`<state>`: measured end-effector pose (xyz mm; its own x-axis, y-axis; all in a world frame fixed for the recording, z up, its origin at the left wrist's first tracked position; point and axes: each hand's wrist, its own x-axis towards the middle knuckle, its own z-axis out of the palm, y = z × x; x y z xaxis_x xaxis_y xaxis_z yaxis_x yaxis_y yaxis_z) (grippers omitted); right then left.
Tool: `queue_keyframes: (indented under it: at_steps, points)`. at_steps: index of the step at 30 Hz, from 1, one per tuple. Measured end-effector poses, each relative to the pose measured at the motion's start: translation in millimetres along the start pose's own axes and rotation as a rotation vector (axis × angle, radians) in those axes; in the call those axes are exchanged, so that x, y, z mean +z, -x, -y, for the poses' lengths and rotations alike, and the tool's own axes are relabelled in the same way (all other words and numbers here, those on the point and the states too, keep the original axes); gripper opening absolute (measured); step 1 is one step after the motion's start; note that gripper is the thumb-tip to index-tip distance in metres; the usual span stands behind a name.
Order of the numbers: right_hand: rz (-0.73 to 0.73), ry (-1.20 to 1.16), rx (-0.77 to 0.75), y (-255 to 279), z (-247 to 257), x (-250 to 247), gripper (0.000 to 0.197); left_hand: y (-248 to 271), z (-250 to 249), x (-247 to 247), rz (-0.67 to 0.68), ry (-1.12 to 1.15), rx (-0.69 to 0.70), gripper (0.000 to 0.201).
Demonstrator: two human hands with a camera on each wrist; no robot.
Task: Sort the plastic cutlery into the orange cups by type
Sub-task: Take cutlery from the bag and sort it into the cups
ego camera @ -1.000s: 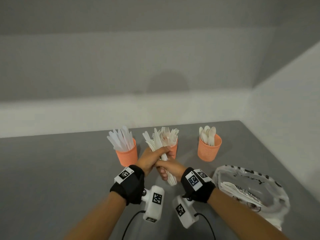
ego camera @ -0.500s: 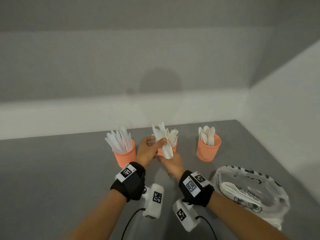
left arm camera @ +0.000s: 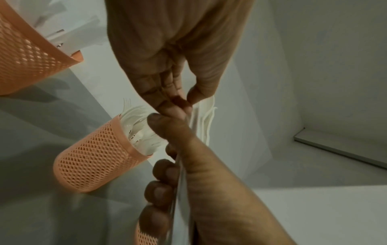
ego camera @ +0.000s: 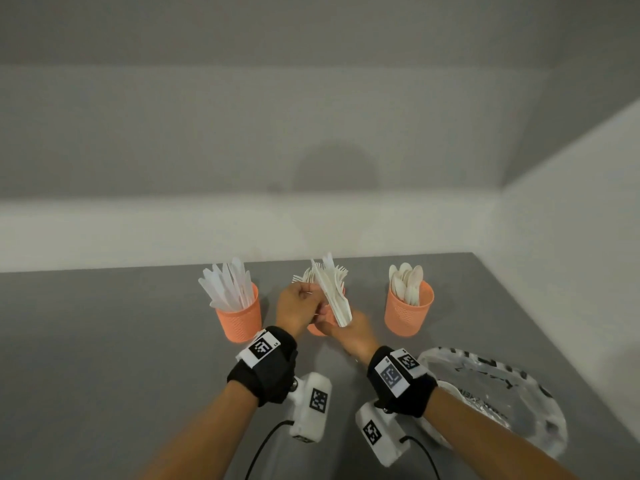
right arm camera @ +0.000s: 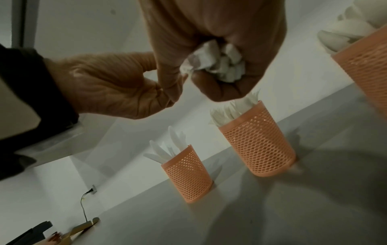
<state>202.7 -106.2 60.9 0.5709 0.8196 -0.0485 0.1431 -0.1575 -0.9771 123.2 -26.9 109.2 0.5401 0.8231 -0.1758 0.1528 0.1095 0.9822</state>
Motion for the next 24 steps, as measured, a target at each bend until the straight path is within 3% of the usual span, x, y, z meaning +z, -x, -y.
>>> queue_keyframes:
  at_steps: [5, 10, 12, 15, 19, 21, 24]
  points:
    - [0.009, 0.007, -0.035, 2, -3, -10, 0.025, 1, -4, 8, 0.069, 0.056, -0.049, 0.012]
    - [0.034, 0.059, -0.022, -3, -9, -15, 0.026, -5, 2, 17, -0.038, 0.031, -0.066, 0.021]
    - [0.076, -0.024, -0.013, -2, -9, -18, 0.025, -8, 3, 18, -0.088, -0.063, -0.032, 0.013]
    - [0.112, -0.119, 0.067, 2, -2, -26, 0.025, -7, 1, 18, -0.129, -0.095, 0.002, 0.011]
    - [0.166, -0.265, 0.236, 4, -3, -39, 0.037, -11, -2, 9, -0.22, 0.14, 0.036, 0.008]
    - [0.197, -0.332, 0.287, 2, -5, -43, 0.04, -10, -5, 3, -0.2, 0.188, 0.041, 0.009]
    - [0.353, -0.445, 0.369, 1, -1, -43, 0.041, -6, -2, 0, -0.045, 0.157, 0.003, 0.022]
